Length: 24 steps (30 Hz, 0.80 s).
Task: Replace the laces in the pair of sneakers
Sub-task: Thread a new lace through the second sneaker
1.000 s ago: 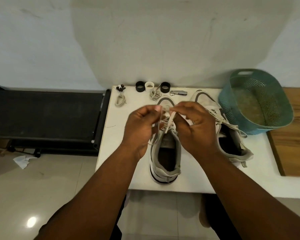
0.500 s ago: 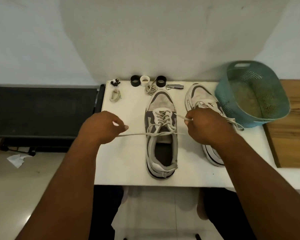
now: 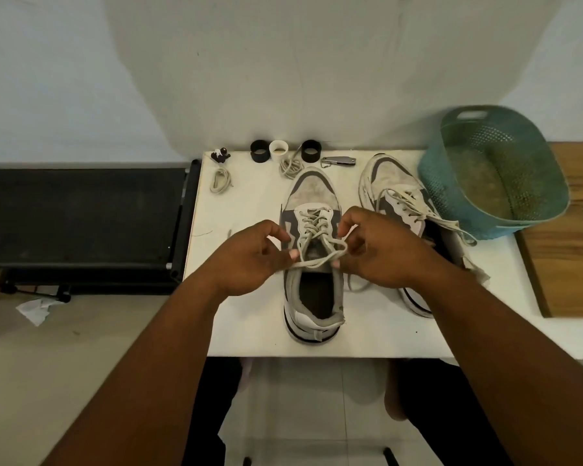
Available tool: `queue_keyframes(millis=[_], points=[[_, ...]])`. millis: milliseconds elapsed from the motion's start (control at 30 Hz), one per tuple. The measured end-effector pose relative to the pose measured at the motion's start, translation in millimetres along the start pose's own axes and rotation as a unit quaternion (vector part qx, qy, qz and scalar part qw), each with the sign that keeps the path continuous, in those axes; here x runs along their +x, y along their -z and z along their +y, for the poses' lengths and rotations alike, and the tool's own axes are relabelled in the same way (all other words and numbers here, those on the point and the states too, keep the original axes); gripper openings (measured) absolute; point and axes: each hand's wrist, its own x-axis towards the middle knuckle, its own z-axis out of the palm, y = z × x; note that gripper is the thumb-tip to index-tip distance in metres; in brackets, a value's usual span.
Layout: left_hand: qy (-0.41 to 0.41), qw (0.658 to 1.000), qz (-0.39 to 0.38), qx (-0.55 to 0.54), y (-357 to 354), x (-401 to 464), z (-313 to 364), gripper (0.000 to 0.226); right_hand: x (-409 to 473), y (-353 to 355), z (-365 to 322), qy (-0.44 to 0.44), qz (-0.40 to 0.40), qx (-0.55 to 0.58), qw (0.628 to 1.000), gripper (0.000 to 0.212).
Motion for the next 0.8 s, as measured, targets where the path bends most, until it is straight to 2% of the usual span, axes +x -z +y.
queue_keyframes(millis=[133,267,333,433,600,700,800], points=[[-0.01,0.998,-0.03,-0.052,2,-4,4,0.024,3,5,5,0.014,0.005,0.046,0.999,0.032],[0.012,0.993,-0.059,-0.098,6,-10,10,0.051,-1,14,5,-0.008,0.028,0.127,0.992,0.026],[0.002,0.997,-0.07,-0.045,2,-8,11,0.042,-1,15,1,-0.02,0.045,0.152,0.987,0.022],[-0.022,0.999,-0.042,0.016,5,-2,10,0.023,-2,15,-1,-0.033,0.061,0.16,0.985,0.025],[-0.051,0.998,-0.03,0.007,9,-4,12,0.039,-1,14,0,-0.028,0.113,0.163,0.98,0.023],[-0.079,0.994,0.011,0.072,-1,2,9,0.021,0,9,-1,-0.022,0.122,0.155,0.98,0.022],[-0.099,0.993,0.066,-0.01,5,1,12,0.013,1,12,3,-0.041,0.139,0.085,0.986,0.022]])
